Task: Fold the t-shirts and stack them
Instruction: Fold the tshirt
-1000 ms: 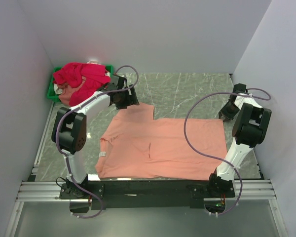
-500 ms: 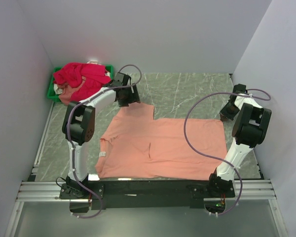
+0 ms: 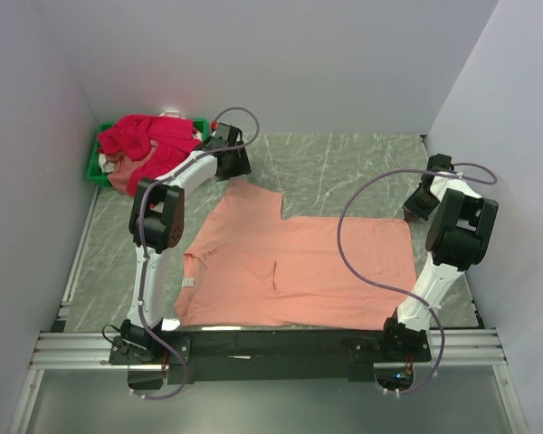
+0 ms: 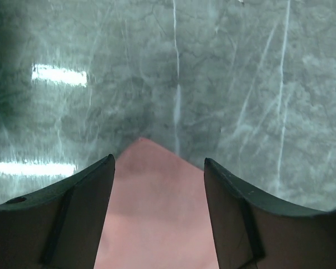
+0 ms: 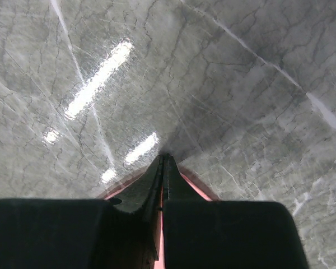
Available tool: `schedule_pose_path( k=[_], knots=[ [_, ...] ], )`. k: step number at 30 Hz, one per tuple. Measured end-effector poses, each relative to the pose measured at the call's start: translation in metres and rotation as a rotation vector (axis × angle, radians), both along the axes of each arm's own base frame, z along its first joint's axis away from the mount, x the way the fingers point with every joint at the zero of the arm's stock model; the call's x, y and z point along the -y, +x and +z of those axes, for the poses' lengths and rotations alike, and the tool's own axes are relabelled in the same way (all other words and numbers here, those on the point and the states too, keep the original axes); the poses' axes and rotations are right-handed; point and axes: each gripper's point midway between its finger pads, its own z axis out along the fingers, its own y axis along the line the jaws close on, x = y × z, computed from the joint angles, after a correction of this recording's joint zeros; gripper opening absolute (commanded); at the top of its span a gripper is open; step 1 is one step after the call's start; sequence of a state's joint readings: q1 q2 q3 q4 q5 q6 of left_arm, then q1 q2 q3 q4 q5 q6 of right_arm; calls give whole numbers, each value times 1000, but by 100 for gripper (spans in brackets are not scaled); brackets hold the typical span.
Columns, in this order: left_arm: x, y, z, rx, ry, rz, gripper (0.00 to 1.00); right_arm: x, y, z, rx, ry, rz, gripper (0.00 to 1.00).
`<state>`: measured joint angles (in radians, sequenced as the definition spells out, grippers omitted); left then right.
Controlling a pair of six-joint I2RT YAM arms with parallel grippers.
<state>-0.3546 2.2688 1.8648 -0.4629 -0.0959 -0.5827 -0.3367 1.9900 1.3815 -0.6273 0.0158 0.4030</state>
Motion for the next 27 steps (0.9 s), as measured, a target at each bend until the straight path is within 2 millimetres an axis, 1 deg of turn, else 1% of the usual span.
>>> schedule_pose_path(
  k=[5, 11, 13, 17, 23, 27],
  knots=[
    [-2, 12, -12, 8, 34, 0, 67, -1, 0, 0, 2, 7, 2, 0],
    [-6, 19, -26, 2, 78, -2, 64, -3, 0, 0, 4, 12, 4, 0],
    [-6, 22, -25, 9, 81, 1, 63, -4, 0, 0, 6, 17, 6, 0],
    [-7, 22, -26, 10, 91, 0, 56, -5, 0, 0, 7, 21, 7, 0],
    [-9, 22, -27, 10, 107, -3, 53, -5, 0, 0, 7, 22, 8, 0],
    [-9, 22, -28, 14, 119, -4, 53, -5, 0, 0, 7, 22, 8, 0]
  ],
)
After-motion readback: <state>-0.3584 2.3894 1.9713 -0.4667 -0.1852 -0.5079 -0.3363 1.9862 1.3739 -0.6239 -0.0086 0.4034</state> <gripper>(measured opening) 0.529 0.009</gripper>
